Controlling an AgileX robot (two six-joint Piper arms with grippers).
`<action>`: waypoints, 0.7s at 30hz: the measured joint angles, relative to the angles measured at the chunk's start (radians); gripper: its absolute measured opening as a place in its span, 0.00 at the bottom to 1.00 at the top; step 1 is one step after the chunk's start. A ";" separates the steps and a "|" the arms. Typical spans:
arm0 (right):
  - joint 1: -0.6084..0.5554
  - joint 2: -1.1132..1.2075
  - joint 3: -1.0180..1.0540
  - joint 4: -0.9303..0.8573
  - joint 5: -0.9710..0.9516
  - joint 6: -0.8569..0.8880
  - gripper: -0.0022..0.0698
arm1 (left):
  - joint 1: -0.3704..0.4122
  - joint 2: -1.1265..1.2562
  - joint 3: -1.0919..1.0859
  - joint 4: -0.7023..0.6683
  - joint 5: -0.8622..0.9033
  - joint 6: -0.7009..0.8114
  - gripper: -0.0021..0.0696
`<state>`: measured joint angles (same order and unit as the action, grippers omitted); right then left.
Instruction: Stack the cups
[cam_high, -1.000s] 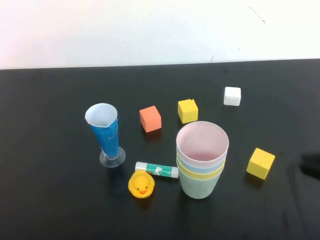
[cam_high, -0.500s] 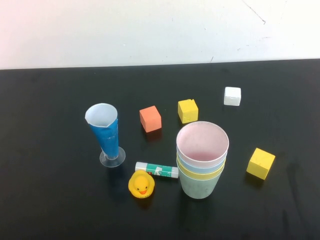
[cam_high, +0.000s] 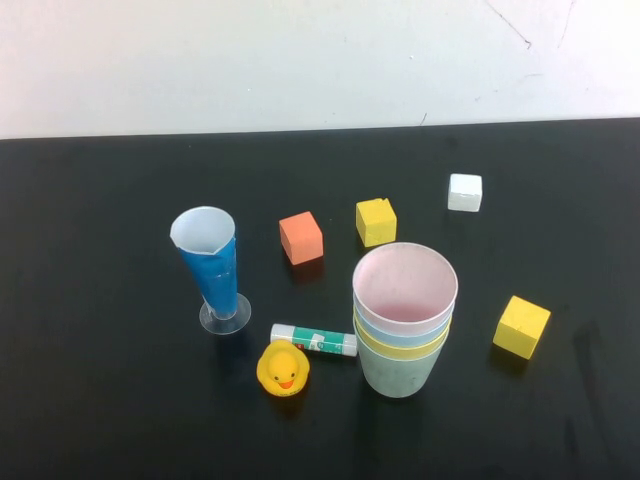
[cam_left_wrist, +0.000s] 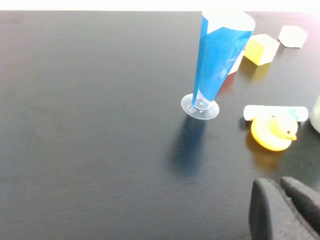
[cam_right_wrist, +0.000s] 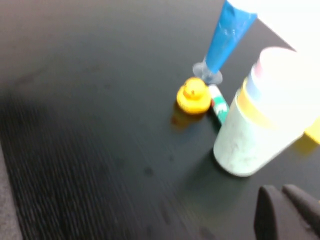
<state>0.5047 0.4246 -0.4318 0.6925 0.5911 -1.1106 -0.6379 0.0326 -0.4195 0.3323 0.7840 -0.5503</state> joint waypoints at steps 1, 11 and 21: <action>0.000 0.000 0.011 -0.008 -0.013 0.018 0.03 | 0.000 0.000 0.000 0.000 0.000 0.000 0.03; 0.000 -0.012 0.193 -0.027 -0.425 0.209 0.03 | 0.000 0.000 0.000 0.000 0.000 0.000 0.03; -0.248 -0.245 0.305 -0.566 -0.456 0.850 0.03 | 0.000 0.000 0.000 0.000 0.000 0.000 0.03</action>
<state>0.2563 0.1799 -0.1272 0.1266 0.1353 -0.2608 -0.6379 0.0326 -0.4195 0.3323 0.7840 -0.5503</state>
